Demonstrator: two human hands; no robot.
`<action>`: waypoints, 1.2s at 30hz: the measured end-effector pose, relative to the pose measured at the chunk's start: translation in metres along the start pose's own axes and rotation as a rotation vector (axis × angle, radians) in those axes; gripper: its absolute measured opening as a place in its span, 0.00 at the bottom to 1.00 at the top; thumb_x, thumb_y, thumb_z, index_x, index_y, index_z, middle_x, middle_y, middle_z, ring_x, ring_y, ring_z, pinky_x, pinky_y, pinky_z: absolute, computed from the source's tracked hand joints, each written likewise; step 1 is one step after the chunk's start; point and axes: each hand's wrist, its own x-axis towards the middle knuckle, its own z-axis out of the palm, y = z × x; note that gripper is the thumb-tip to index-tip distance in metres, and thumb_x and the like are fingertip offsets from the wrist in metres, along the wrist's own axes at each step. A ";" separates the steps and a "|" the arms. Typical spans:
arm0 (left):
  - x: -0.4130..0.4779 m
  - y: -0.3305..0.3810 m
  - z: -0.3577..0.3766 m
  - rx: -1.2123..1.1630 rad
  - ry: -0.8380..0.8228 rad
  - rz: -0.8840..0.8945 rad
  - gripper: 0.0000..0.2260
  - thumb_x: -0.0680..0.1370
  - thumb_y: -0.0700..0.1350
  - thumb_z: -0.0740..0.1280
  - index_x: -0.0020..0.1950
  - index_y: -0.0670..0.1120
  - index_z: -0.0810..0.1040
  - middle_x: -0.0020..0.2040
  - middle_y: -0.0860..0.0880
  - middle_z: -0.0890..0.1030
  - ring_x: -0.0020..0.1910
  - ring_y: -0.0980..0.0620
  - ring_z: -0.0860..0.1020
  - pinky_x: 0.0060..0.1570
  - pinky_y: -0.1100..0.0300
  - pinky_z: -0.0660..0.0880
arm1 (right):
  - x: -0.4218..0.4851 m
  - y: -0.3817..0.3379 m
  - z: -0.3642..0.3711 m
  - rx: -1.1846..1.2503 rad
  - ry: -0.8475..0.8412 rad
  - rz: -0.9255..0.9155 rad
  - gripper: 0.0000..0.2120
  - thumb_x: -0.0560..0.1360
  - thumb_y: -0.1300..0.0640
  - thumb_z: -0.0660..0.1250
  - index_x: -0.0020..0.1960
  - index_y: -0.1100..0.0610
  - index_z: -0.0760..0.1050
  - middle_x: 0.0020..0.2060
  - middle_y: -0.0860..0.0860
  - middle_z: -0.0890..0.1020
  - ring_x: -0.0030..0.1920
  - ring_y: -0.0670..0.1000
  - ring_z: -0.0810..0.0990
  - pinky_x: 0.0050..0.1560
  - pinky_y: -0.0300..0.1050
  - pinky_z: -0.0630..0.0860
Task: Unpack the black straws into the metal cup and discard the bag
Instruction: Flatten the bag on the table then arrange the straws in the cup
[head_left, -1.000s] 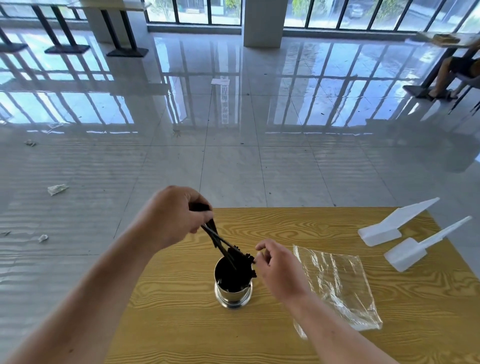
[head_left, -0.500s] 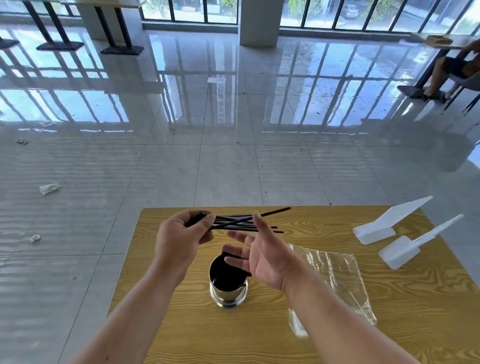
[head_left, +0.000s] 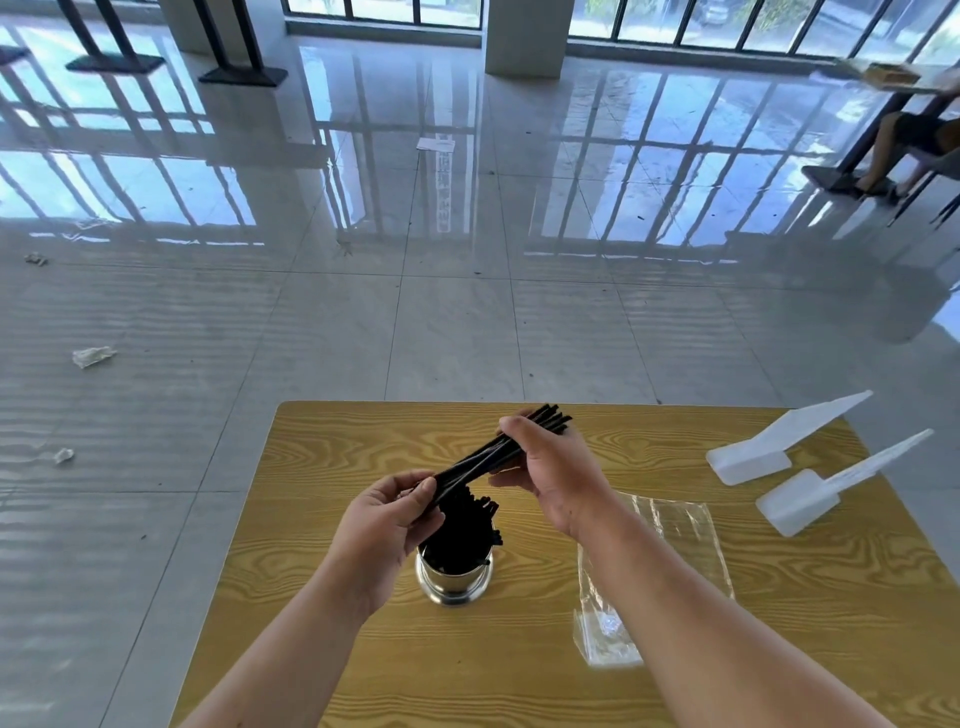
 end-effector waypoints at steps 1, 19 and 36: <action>0.000 -0.001 -0.002 0.035 -0.007 -0.002 0.10 0.69 0.42 0.78 0.50 0.43 0.88 0.46 0.43 0.87 0.41 0.51 0.86 0.39 0.60 0.84 | 0.000 -0.003 0.001 -0.086 -0.013 -0.046 0.07 0.80 0.59 0.71 0.43 0.56 0.81 0.35 0.51 0.86 0.40 0.54 0.89 0.38 0.48 0.85; 0.047 -0.002 0.000 1.521 0.017 0.203 0.36 0.73 0.57 0.75 0.79 0.56 0.68 0.66 0.53 0.75 0.53 0.56 0.77 0.46 0.64 0.75 | -0.018 0.048 0.002 -1.035 0.019 -0.342 0.21 0.78 0.41 0.71 0.69 0.47 0.76 0.58 0.41 0.78 0.53 0.39 0.76 0.56 0.39 0.76; 0.037 0.009 0.016 1.588 -0.050 0.522 0.02 0.76 0.49 0.74 0.47 0.54 0.86 0.45 0.58 0.83 0.45 0.57 0.80 0.46 0.60 0.77 | -0.009 0.068 -0.010 -1.059 -0.047 -0.161 0.17 0.80 0.43 0.65 0.66 0.46 0.78 0.58 0.43 0.80 0.54 0.42 0.79 0.48 0.37 0.75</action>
